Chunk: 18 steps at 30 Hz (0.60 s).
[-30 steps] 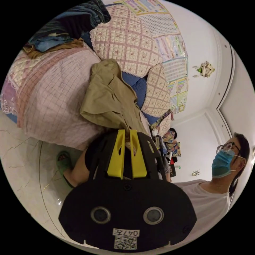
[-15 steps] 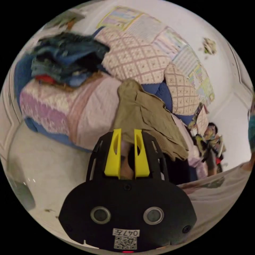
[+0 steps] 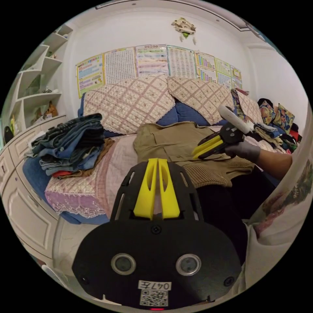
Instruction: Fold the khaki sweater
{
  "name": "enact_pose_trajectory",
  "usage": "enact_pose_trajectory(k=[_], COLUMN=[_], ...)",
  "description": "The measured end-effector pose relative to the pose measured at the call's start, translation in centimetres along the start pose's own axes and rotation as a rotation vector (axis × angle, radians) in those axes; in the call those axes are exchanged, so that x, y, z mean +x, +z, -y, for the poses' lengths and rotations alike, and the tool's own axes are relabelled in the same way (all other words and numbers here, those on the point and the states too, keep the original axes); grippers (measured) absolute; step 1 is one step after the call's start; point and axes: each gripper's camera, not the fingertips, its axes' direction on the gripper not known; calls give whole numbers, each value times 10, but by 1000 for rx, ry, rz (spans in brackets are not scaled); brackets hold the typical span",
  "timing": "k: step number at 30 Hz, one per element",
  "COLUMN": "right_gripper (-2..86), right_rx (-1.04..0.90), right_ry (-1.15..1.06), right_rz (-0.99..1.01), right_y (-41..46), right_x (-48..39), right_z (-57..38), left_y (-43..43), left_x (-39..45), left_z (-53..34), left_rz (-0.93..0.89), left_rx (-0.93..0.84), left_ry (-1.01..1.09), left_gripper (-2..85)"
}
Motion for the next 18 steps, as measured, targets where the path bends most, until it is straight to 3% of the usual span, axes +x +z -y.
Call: enact_pose_trajectory(k=[9, 12, 18], right_gripper=[-3, -4, -7], right_rx=[34, 132, 309], right_ry=[33, 193, 673], right_rz=[-69, -168, -389], right_y=[-48, -102, -236], right_x=[25, 73, 200], right_z=[-31, -78, -289], left_y=[58, 84, 141], left_x=[27, 56, 124], left_z=[177, 231, 334], left_rz=[-22, 9, 13], left_rx=[-68, -100, -126], left_ry=[92, 152, 263], left_gripper=[-8, -8, -9])
